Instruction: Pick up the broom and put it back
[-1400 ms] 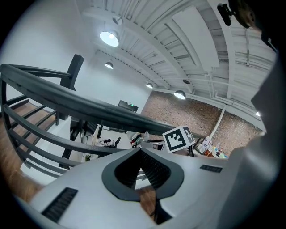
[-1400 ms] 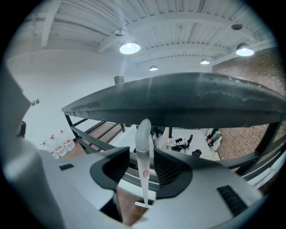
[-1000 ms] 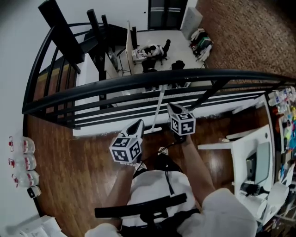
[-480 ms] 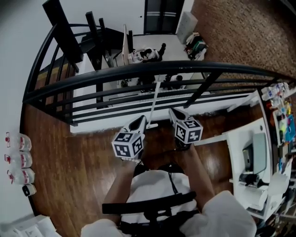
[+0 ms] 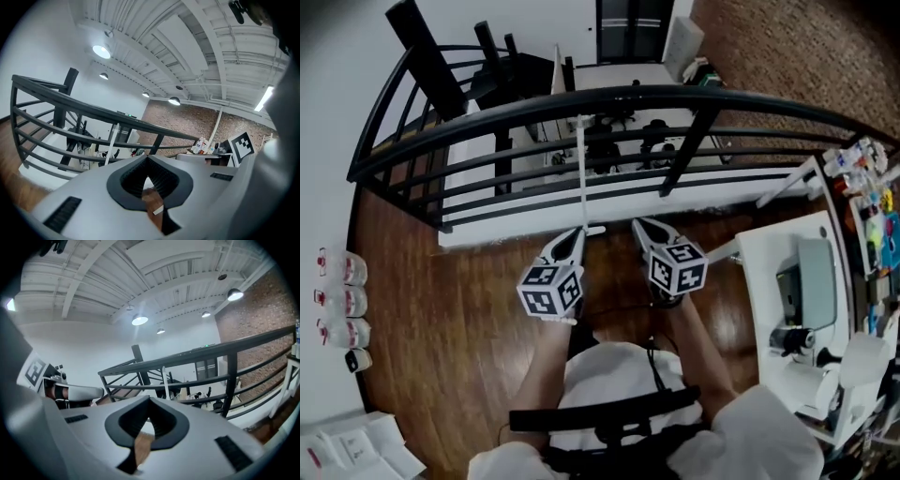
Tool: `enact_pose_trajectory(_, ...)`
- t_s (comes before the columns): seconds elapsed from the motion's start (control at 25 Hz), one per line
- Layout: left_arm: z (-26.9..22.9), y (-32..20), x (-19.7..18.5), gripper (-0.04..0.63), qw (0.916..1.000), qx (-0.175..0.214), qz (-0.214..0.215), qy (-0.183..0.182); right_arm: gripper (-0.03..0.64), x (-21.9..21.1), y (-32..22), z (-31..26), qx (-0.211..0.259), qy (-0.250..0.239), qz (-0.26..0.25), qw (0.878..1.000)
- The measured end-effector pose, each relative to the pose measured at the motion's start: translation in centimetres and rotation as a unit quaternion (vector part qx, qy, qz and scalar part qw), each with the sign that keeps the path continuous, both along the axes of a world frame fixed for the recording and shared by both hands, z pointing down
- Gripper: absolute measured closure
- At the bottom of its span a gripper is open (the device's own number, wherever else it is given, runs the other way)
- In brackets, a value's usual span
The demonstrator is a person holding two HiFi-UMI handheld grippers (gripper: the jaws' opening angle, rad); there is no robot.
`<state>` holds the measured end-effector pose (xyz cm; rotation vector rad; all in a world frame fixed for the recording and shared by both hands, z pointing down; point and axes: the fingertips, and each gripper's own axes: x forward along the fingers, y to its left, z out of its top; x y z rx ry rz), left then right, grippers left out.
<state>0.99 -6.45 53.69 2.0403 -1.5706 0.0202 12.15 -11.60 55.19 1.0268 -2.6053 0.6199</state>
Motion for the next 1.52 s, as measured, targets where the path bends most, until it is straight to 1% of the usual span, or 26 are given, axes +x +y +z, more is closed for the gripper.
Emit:
enact_pose_trajectory(0.12, 1.1, 4.5, 4.3, 0.607, 0.9996, -0.003, -0.028, -0.008, 0.606, 4.7, 3.7, 0.9, -0.004, -0.012, -0.019, 1.000)
enact_pose_trajectory(0.28, 1.5, 10.0, 8.0, 0.607, 0.9979, -0.014, -0.059, -0.023, 0.606, 9.3, 8.2, 1.0, -0.007, -0.025, -0.037, 0.999)
enact_pose_trajectory(0.36, 1.3, 12.5, 9.0, 0.607, 0.9971, -0.021, -0.066, -0.030, 0.606, 10.7, 10.5, 0.8, -0.011, -0.026, -0.044, 0.999)
enact_pose_trajectory(0.52, 0.5, 16.3, 9.7, 0.607, 0.9957, -0.028, -0.079, -0.041, 0.606, 12.2, 14.1, 0.3, -0.017, -0.036, -0.050, 0.998)
enact_pose_trajectory(0.64, 0.0, 18.4, 9.8, 0.607, 0.9958, -0.032, -0.073, -0.046, 0.606, 12.6, 16.3, 0.3, -0.025, -0.042, -0.040, 0.998)
enact_pose_trajectory(0.8, -0.2, 20.1, 9.3, 0.607, 0.9967, -0.035, -0.057, -0.048, 0.606, 12.4, 18.9, 0.3, -0.030, -0.037, -0.024, 0.999)
enact_pose_trajectory(1.12, -1.0, 23.6, 8.6, 0.607, 0.9992, -0.020, -0.016, -0.029, 0.606, 11.5, 24.4, -0.9, -0.018, -0.019, 0.007, 1.000)
enact_pose_trajectory(1.28, -1.1, 24.7, 8.3, 0.607, 0.9996, -0.013, -0.004, -0.024, 0.606, 11.2, 25.7, -1.2, -0.014, -0.012, 0.017, 1.000)
enact_pose_trajectory(1.36, -1.2, 25.0, 8.1, 0.607, 0.9997, -0.011, 0.000, -0.020, 0.606, 11.1, 26.3, -1.3, -0.011, -0.002, 0.020, 1.000)
enact_pose_trajectory(1.52, -1.8, 25.6, 7.0, 0.607, 0.9999, -0.007, 0.004, -0.013, 0.606, 9.8, 27.4, -1.7, -0.007, 0.010, 0.022, 1.000)
